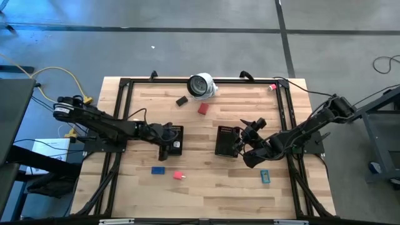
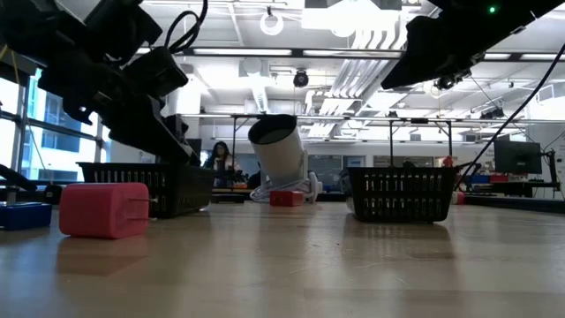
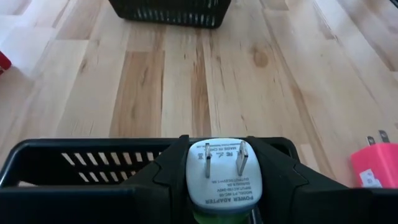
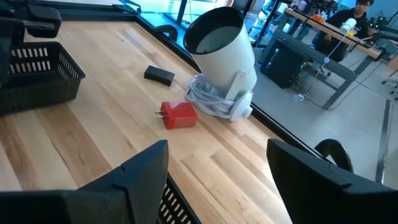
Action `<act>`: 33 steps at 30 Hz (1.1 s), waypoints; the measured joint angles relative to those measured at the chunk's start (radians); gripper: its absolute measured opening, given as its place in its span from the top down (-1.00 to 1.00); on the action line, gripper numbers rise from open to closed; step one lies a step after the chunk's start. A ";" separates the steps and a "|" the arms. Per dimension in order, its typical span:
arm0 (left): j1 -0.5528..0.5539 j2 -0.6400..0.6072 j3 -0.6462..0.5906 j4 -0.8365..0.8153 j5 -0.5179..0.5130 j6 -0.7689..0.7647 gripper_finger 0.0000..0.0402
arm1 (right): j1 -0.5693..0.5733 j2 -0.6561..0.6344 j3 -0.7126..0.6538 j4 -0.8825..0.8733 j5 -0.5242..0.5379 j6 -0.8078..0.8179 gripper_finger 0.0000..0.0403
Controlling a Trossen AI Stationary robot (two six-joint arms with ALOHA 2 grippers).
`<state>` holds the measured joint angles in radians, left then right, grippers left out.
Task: Pick & Place Office items
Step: Put the green charger adapter into the left black bin, then put the black digital clock into the right black bin
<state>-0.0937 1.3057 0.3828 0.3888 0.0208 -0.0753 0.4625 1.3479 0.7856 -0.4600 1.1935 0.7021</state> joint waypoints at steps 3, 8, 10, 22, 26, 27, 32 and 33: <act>0.000 0.015 0.000 0.019 0.000 0.000 0.36 | 0.000 0.000 0.000 0.000 -0.018 0.000 -0.29; 0.000 0.016 0.000 0.016 0.003 0.000 0.28 | 0.000 0.000 0.000 -0.001 -0.020 0.000 -0.29; 0.000 0.016 0.000 0.015 0.004 -0.004 0.19 | 0.000 0.000 0.000 -0.001 -0.020 0.000 -0.29; 0.000 0.015 0.000 0.015 -0.023 -0.030 0.10 | 0.000 0.000 0.000 -0.001 -0.024 0.000 -0.29; 0.000 0.014 0.000 0.017 -0.041 -0.016 0.09 | 0.000 0.000 0.000 0.000 -0.025 0.000 -0.29; 0.000 0.010 0.000 0.019 -0.044 -0.009 0.09 | 0.000 0.000 0.000 0.000 -0.024 0.000 -0.29; 0.000 -0.013 0.000 0.071 -0.081 0.029 0.09 | 0.000 0.000 0.000 -0.001 -0.023 0.000 -0.29; 0.000 -0.025 0.000 0.079 -0.094 0.042 0.09 | 0.000 0.000 0.000 0.000 -0.024 0.000 -0.29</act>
<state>-0.0940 1.2804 0.3828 0.4682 -0.0731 -0.0337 0.4625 1.3479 0.7856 -0.4599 1.1694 0.7025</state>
